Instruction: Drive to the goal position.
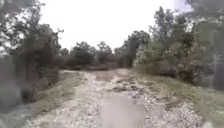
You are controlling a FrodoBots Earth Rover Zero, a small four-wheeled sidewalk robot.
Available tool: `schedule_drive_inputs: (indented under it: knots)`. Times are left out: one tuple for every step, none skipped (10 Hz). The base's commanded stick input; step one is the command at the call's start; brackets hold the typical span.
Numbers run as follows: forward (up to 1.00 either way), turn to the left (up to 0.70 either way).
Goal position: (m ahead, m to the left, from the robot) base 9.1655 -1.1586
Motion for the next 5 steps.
schedule_drive_inputs:
  knots:
    - [0.70,0.00]
    - [0.70,0.00]
    - [0.70,0.00]
    - [0.70,0.00]
    - [0.70,0.00]
